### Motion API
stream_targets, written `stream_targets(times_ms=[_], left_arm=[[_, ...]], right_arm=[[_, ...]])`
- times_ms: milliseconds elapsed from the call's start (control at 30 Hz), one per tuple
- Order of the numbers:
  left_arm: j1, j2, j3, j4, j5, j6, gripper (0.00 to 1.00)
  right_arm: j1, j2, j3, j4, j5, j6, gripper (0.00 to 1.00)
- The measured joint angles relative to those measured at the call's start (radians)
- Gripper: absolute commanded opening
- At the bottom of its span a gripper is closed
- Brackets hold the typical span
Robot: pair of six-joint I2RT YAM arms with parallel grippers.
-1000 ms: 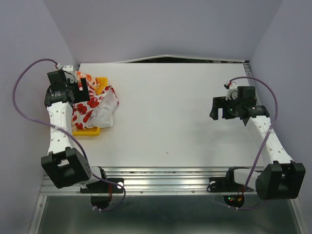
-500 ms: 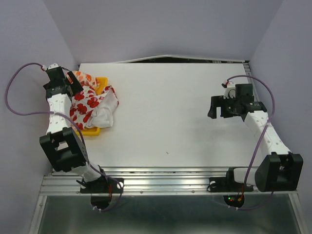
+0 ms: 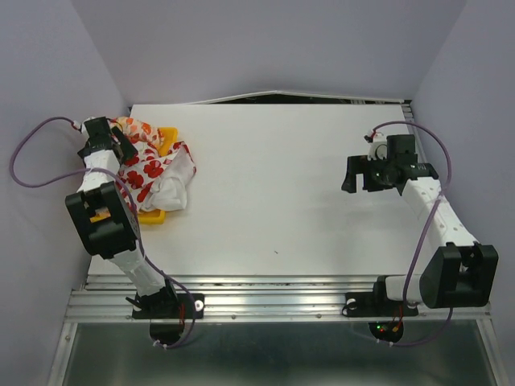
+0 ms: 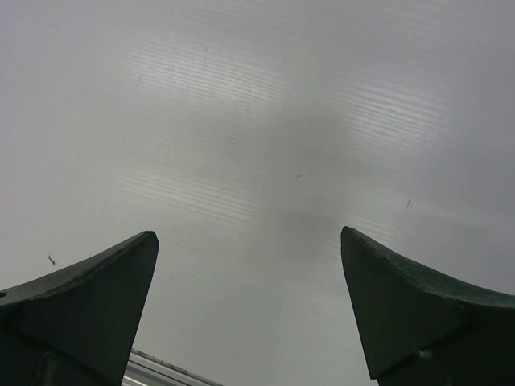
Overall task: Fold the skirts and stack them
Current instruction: Grab the skirt from the pile, then move the skirt to the center of the board
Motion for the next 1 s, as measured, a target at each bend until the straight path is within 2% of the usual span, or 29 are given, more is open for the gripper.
stream_targets(times_ms=[33,100,133,200,233,400,533,633,700,733,767,900,1000], left_arm=[[0.000,0.016,0.000,0.003,-0.002,-0.003,0.98],[0.000,0.058,0.002,0.011,0.000,-0.007,0.78],[0.000,0.084,0.003,0.012,0.004,-0.009,0.54],[0.000,0.115,0.003,0.011,0.016,-0.011,0.23],[0.000,0.127,0.003,0.011,0.025,-0.016,0.00],[-0.018,0.077,-0.008,0.026,0.133,0.018,0.00],[-0.098,-0.124,-0.039,0.055,0.194,0.093,0.00],[-0.294,-0.302,-0.026,0.095,0.208,0.214,0.00],[-0.460,-0.371,-0.002,0.113,0.234,0.296,0.00],[-0.505,-0.384,0.005,0.120,0.254,0.329,0.00],[-0.605,-0.396,0.013,0.125,0.266,0.372,0.00],[-0.863,-0.338,0.003,0.092,0.269,0.537,0.00],[-0.992,-0.235,-0.043,0.066,0.251,0.612,0.02]], right_arm=[[0.000,0.004,0.000,-0.001,0.000,0.000,1.00],[0.000,0.010,0.002,-0.002,0.000,0.000,1.00],[0.000,0.012,0.004,-0.004,0.001,0.000,1.00],[0.000,0.016,0.010,-0.005,0.004,0.000,1.00],[0.000,0.017,0.013,-0.005,0.007,0.000,1.00],[0.000,0.020,0.044,-0.012,0.018,0.001,1.00],[0.000,0.020,0.067,-0.012,0.038,0.004,1.00],[0.000,0.036,0.083,-0.013,0.094,0.010,1.00],[-0.009,0.065,0.097,-0.014,0.120,0.014,1.00],[-0.021,0.082,0.106,-0.016,0.121,0.018,1.00],[-0.037,0.097,0.111,-0.017,0.120,0.020,1.00],[-0.113,0.150,0.157,-0.033,0.082,0.025,1.00],[-0.153,0.188,0.195,-0.038,0.030,0.029,1.00]])
